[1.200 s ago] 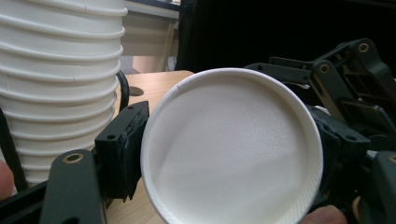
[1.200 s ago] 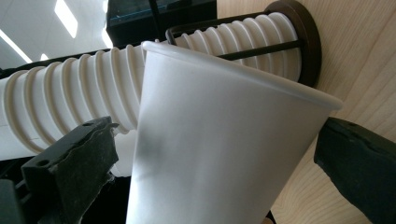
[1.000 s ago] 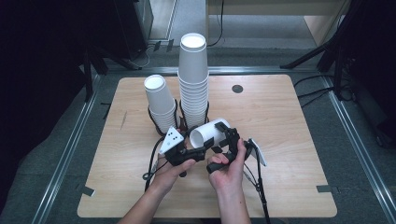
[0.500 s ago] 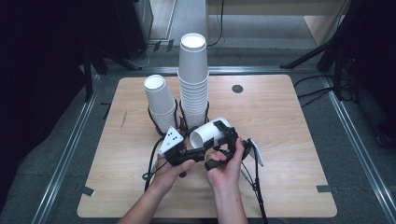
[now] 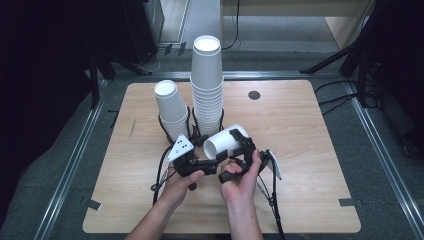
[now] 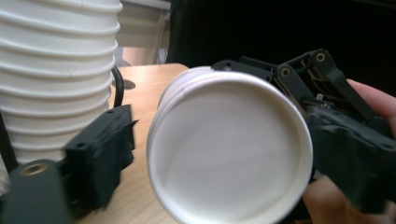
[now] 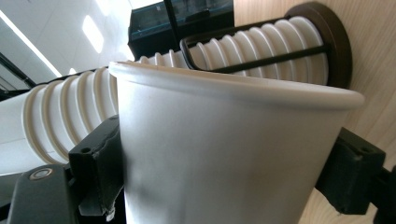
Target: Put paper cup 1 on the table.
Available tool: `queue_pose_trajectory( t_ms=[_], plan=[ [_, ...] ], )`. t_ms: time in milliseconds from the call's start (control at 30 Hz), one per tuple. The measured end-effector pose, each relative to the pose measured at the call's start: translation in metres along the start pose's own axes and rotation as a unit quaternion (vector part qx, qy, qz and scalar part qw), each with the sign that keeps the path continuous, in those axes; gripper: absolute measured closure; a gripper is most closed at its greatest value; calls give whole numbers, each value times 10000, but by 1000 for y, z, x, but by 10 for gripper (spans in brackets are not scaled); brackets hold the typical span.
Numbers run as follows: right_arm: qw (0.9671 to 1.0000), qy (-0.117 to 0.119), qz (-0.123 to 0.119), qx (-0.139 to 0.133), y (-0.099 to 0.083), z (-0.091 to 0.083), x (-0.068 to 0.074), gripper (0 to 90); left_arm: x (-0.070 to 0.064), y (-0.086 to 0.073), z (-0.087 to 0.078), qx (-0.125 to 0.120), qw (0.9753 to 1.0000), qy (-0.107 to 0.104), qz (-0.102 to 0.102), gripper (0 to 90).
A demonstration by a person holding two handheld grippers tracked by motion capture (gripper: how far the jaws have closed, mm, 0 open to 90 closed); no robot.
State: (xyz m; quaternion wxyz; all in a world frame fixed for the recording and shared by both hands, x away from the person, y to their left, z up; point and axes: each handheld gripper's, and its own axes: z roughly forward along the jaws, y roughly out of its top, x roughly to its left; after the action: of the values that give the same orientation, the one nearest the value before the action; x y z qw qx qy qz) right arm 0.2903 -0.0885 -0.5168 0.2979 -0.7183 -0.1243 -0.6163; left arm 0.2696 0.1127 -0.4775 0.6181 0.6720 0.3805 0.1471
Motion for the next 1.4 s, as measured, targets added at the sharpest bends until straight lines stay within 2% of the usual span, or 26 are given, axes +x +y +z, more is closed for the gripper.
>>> queue_pose_trajectory(
  t_ms=[100, 133, 200, 267, 300, 433, 467, 533, 567, 600, 700, 733, 767, 800, 833, 867, 900, 933, 967, 1133, 1267, 1333, 1367, 1400],
  plan=[
    [9999, 67, -75, -83, 2, -2, 2, 148, 0, 1, 0, 50, 10000, 24, -41, 71],
    [9998, 60, -147, -113, 2, -3, 4, 147, 0, 1, 0, 60, 9999, 31, -82, 0],
    [9995, 63, -230, -183, 3, -4, 5, 146, 1, 1, -1, 77, 9999, 2, -149, 0],
    [9994, 67, -269, -210, 4, -4, 6, 145, 0, 1, -1, 72, 9999, 51, -113, 0],
    [9992, 141, -295, -221, 5, -4, 7, 144, 0, 1, -1, 69, 9999, 58, -92, 0],
    [9975, 179, -591, -345, 6, -7, 13, 144, 1, 2, -2, 79, 9998, 103, -135, 0],
    [9975, 179, -591, -345, 6, -7, 13, 144, 2, 2, -2, 88, 9997, 100, -185, 0],
    [9959, 231, -775, -409, 7, -9, 17, 144, 3, 1, -2, 172, 9996, 86, -222, 0],
    [9939, 197, -975, -473, 7, -11, 22, 144, 3, 1, -2, 209, 9995, 66, -221, 0],
    [9939, 197, -975, -473, 7, -11, 22, 144, 3, 1, -2, 209, 9995, 66, -221, 0],
    [9910, 231, -1191, -574, 7, -15, 29, 144, 2, 2, -4, 209, 9996, 51, -177, 0],
    [9894, 240, -1295, -608, 8, -15, 31, 144, 1, 2, -5, 197, 9997, 44, -162, 0],
    [9863, 231, -1479, -690, 9, -17, 35, 144, 1, 2, -5, 200, 9997, 38, -135, 0],
    [9863, 231, -1479, -690, 9, -17, 35, 144, 0, 3, -6, 192, 9997, 38, -147, 0],
    [9849, 237, -1548, -744, 10, -18, 37, 144, 0, 3, -7, 201, 9997, 34, -135, 0],
    [9817, 236, -1698, -827, 12, -18, 39, 144, 0, 4, -9, 190, 9997, 15, -143, 0],
    [9817, 236, -1698, -827, 12, -18, 39, 144, 0, 4, -9, 190, 9997, 15, -143, 0],
    [9787, 240, -1836, -887, 14, -18, 42, 144, 0, 5, -10, 194, 9997, 4, -166, 0],
    [9787, 240, -1836, -887, 14, -18, 42, 144, 0, 5, -11, 199, 9996, -26, -188, 0],
    [9687, 175, -2274, -984, 17, -16, 48, 143, 2, 6, -13, 272, 9995, -1, -183, 0],
    [9576, 114, -2664, -1089, 17, -15, 53, 143, 4, 6, -15, 340, 9992, 5, -189, 0],
    [9501, 89, -2907, -1125, 16, -14, 55, 143, 5, 9, -14, 354, 9989, 26, -296, 0],
    [9436, 63, -3109, -1138, 16, -14, 58, 142, 6, 9, -15, 352, 9989, 20, -306, 0],
    [9436, 63, -3109, -1138, 16, -14, 58, 142, 5, 11, -15, 329, 9989, 14, -332, 0]
  ],
)
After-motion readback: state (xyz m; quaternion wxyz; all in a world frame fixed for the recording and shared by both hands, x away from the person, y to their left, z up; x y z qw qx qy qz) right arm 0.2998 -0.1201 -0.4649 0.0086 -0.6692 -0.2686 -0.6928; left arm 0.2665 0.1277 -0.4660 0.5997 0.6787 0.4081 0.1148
